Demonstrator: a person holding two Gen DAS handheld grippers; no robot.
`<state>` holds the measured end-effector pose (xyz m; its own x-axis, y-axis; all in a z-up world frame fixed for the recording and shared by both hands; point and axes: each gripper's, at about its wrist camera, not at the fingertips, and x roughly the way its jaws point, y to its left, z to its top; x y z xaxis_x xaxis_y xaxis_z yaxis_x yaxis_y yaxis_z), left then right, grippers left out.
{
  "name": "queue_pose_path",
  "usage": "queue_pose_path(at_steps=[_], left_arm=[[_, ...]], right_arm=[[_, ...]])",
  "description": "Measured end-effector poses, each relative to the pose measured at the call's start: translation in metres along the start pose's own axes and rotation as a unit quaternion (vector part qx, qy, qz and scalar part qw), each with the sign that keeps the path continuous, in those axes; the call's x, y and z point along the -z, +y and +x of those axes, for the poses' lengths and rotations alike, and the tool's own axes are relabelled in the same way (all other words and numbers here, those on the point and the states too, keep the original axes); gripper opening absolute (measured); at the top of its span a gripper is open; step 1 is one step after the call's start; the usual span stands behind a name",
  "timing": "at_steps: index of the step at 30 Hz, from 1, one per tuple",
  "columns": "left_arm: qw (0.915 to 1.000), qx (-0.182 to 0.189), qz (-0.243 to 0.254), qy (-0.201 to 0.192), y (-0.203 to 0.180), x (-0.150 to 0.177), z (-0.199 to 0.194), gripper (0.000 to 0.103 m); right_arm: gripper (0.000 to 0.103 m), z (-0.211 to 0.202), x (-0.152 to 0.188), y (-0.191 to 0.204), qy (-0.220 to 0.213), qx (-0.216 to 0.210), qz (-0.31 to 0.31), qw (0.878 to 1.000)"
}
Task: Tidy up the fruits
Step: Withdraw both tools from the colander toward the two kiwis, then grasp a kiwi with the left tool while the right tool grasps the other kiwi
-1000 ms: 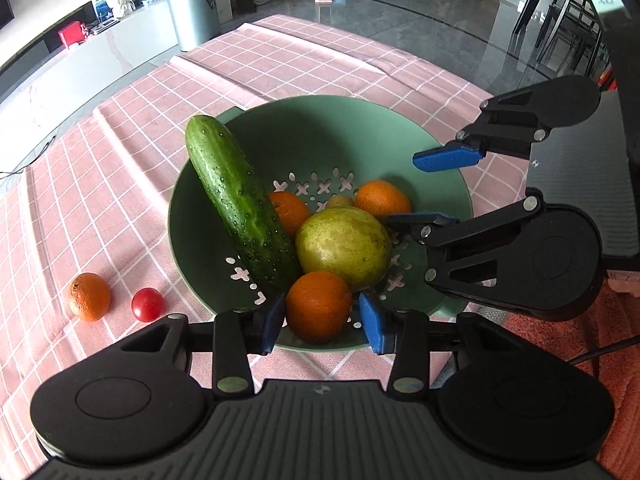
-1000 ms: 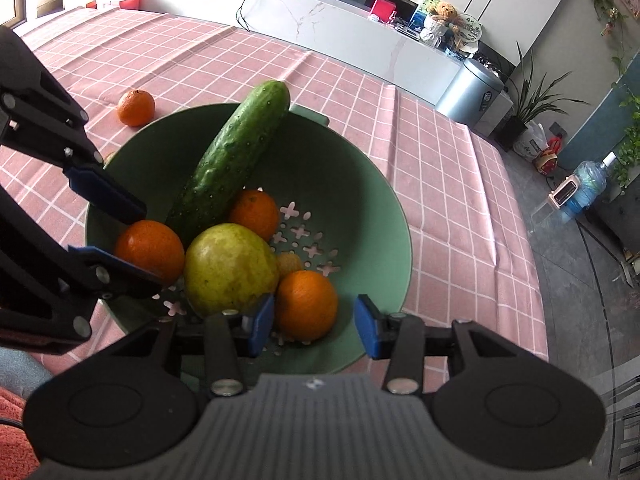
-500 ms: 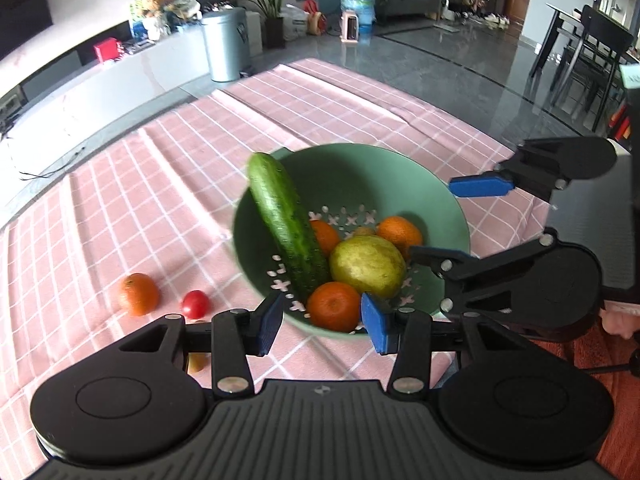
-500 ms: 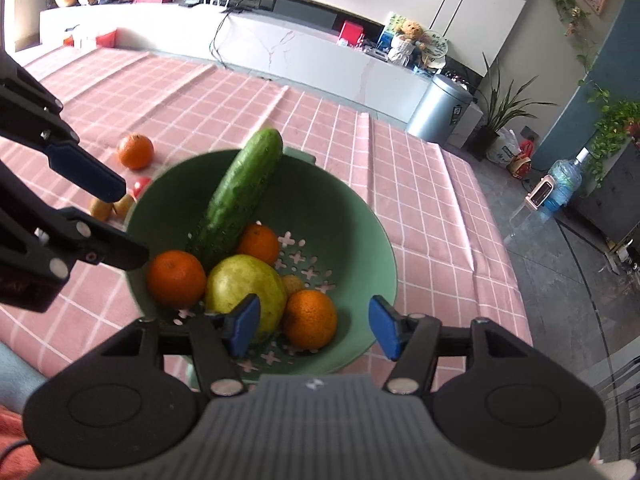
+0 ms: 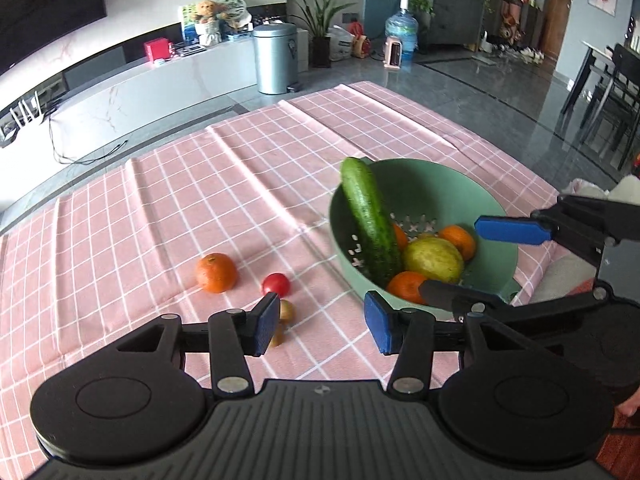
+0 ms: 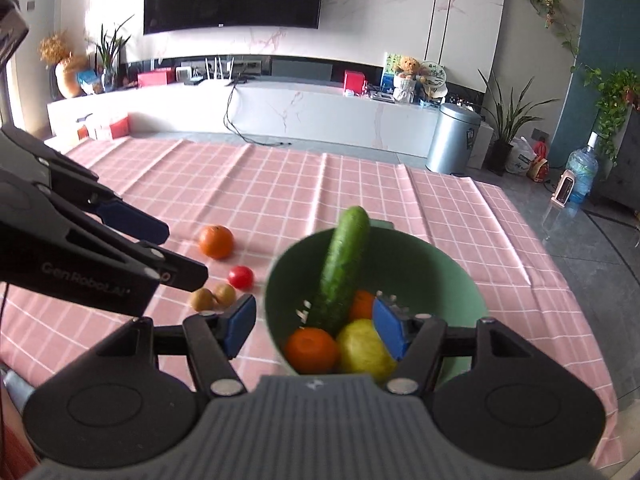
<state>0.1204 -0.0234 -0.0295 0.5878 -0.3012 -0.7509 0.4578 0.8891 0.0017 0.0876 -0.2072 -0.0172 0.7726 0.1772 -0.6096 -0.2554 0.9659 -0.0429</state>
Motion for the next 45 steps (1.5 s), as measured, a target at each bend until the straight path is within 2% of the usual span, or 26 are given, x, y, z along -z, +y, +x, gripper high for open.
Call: queue_pose_path(at_steps=[5,13,15,20,22,23,26,34,45], left_arm=[[0.9996,-0.005,-0.026,-0.014,0.024,0.013,-0.004,0.058],[0.9982,0.000,-0.056,-0.023,0.056,0.035,-0.001,0.057],[0.9977,0.004,-0.064,-0.020,0.063,0.040,0.004,0.057],[0.9979,0.015,-0.063,-0.010,0.073,0.051,0.013,0.051],[0.9978,0.025,-0.061,-0.007,0.074,0.055,0.017,0.048],[0.9978,0.031,-0.059,-0.005,0.074,0.057,0.021,0.047],[0.9980,0.039,-0.050,0.004,0.072,0.058,0.033,0.047],[0.9967,0.057,-0.058,0.007,0.068,0.049,0.063,0.047],[0.9949,0.051,-0.077,0.041,0.069,0.044,0.090,0.046]], right_arm=[[0.061,0.006,0.000,0.024,-0.021,-0.001,-0.005,1.000],[0.046,0.022,0.001,0.049,-0.037,-0.016,-0.023,0.999],[0.039,0.027,0.002,0.055,-0.037,-0.023,-0.029,0.999],[0.027,0.049,0.011,0.074,-0.009,-0.034,-0.039,0.999],[0.021,0.061,0.014,0.076,0.009,-0.028,-0.034,0.999],[0.015,0.066,0.016,0.075,0.017,-0.027,-0.030,0.999],[0.009,0.077,0.021,0.071,0.037,-0.033,-0.017,0.999],[0.008,0.099,0.026,0.069,0.067,-0.026,0.002,0.997],[0.009,0.117,0.026,0.069,0.081,-0.026,0.018,0.996]])
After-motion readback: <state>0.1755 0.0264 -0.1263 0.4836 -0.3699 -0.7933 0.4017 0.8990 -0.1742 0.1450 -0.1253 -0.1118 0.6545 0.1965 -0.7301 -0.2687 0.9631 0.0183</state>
